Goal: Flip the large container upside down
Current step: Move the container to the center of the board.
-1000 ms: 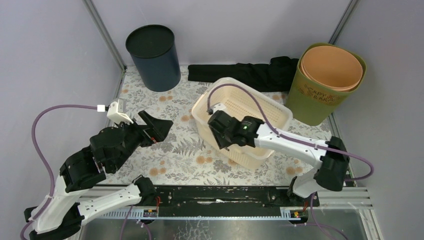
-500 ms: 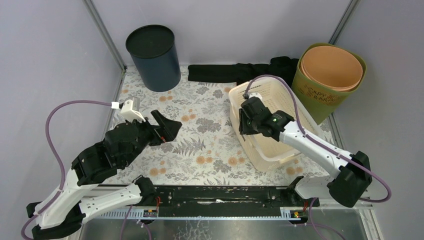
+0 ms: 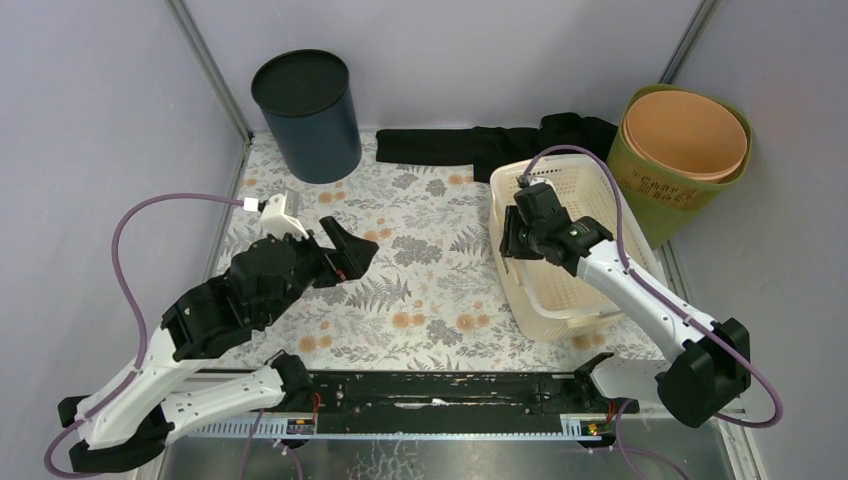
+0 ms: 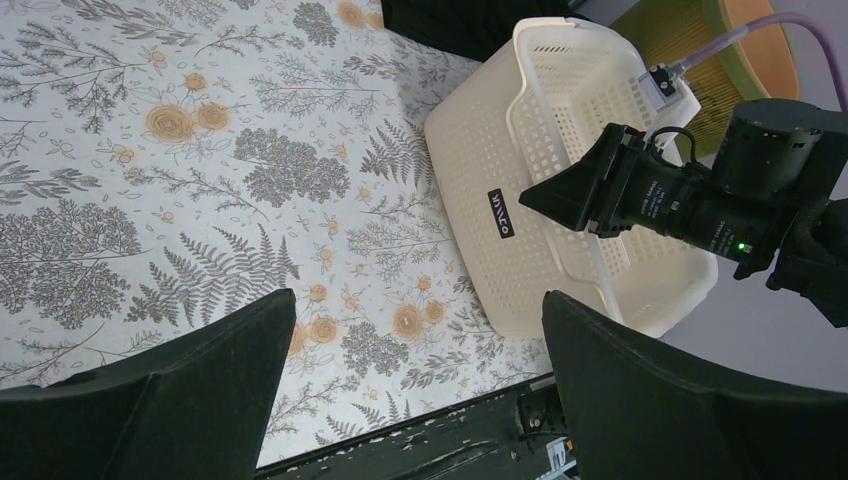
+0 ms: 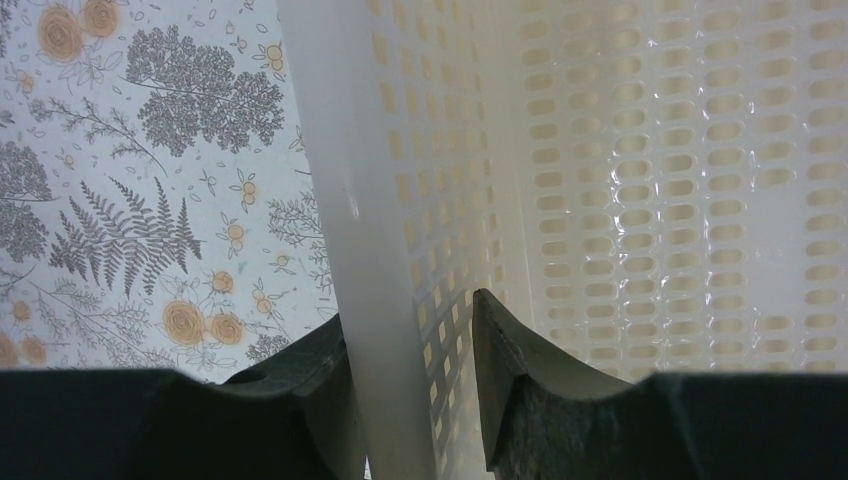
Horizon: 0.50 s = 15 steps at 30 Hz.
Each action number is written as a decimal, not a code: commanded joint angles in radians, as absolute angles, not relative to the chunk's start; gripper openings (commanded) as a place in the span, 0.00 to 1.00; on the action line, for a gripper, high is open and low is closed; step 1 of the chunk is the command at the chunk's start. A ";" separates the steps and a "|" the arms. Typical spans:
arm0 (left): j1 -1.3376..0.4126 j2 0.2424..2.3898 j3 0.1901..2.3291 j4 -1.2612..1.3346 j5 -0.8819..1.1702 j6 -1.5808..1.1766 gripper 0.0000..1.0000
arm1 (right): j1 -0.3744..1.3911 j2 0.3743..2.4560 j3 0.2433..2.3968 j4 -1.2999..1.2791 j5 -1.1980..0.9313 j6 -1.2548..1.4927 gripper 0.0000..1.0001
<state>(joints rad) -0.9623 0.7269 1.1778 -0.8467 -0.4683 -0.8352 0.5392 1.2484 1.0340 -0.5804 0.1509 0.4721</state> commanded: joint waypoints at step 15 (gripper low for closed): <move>-0.961 0.788 1.162 -0.760 -0.425 -0.801 1.00 | 0.492 1.294 1.239 -0.919 0.303 0.389 0.64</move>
